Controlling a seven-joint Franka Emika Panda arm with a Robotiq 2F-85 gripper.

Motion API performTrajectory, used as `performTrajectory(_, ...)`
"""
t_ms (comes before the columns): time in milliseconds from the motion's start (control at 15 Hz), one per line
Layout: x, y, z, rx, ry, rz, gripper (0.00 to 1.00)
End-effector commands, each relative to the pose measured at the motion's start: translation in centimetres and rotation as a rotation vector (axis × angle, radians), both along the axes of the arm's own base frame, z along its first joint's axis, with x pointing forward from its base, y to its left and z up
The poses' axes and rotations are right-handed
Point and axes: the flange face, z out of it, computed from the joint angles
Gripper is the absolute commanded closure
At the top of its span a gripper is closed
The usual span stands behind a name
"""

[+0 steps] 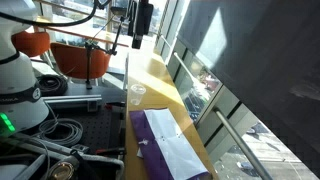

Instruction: Close the purple file holder

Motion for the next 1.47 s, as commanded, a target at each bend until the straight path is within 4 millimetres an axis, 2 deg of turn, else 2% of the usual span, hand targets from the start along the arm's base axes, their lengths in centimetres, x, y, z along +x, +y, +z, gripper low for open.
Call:
performTrajectory(0, 0.0, 0.0, 0.2, 0.0, -0.001, 0.0, 0.0)
performTrajectory(533, 0.0, 0.0, 0.3, 0.0, -0.004, 0.0, 0.0)
performTrajectory(800, 1.4, -1.0, -1.3, -0.008, -0.015, -0.004, 0.0)
performTrajectory(1067, 5.0, -2.3, -3.8, -0.048, -0.055, -0.022, 0.0)
performTrajectory(1400, 11.8, -5.4, -8.5, -0.076, -0.069, -0.071, 0.0)
